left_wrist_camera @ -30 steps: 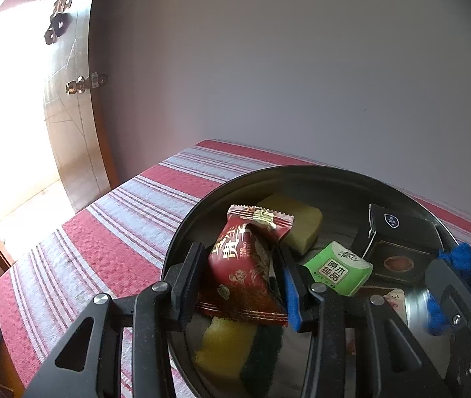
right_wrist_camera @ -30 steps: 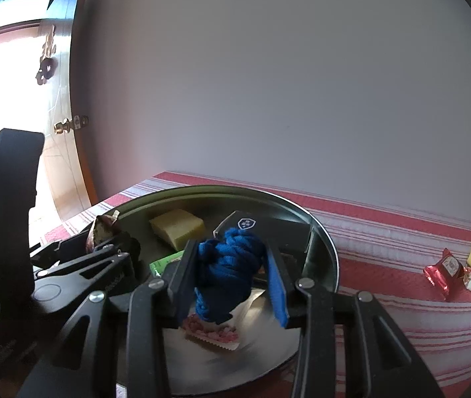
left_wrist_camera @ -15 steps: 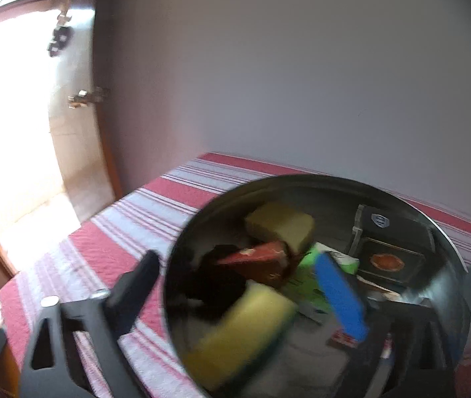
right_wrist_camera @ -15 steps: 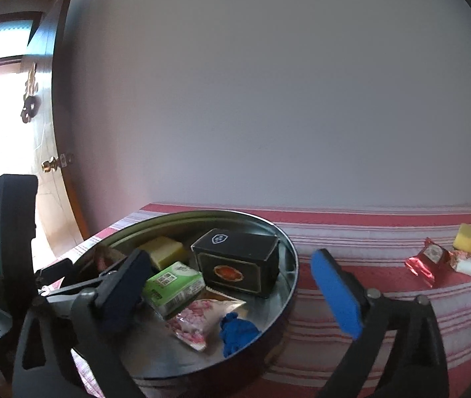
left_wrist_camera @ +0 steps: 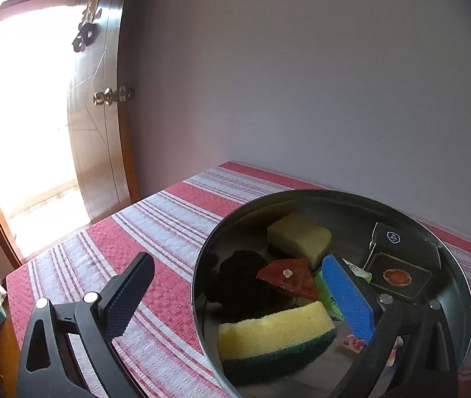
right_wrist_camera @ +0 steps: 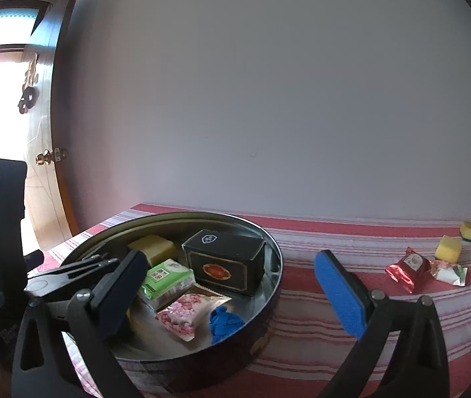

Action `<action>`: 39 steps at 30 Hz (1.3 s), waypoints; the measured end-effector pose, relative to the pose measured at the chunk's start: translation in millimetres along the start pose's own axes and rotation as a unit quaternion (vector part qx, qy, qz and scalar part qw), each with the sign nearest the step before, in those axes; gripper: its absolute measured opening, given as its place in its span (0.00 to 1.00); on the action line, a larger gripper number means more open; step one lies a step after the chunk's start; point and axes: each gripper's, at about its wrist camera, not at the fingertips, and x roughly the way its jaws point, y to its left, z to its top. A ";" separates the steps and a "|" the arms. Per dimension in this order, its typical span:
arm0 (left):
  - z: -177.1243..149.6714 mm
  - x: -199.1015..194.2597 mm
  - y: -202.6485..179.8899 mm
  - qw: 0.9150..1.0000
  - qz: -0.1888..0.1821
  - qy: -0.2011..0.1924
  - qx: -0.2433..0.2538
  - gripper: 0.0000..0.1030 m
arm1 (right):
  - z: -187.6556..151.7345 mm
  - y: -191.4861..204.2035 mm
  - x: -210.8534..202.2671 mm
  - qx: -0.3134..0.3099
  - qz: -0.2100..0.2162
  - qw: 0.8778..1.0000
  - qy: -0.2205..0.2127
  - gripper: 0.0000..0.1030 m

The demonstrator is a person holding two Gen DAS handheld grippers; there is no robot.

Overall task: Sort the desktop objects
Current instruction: 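Withdraw both tools from the tin toward the remaining packets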

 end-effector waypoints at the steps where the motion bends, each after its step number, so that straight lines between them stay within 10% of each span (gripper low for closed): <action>1: 0.2 -1.2 0.1 1.000 0.000 -0.003 0.000 0.99 | -0.4 -1.1 -1.0 0.000 -0.002 1.000 -0.001 1.00; 14: -7.0 -22.3 -17.6 0.999 -0.005 -0.025 0.031 0.99 | -2.0 -39.4 -20.0 -0.004 -0.056 0.998 -0.017 1.00; 32: -28.5 -66.0 -97.0 0.990 -0.113 -0.042 0.078 0.99 | -3.7 -160.1 -32.6 0.022 -0.163 0.986 0.007 1.00; 39: -44.6 -88.3 -159.2 0.973 -0.174 -0.037 0.145 0.99 | -6.5 -209.1 -37.7 0.038 -0.200 0.979 0.009 1.00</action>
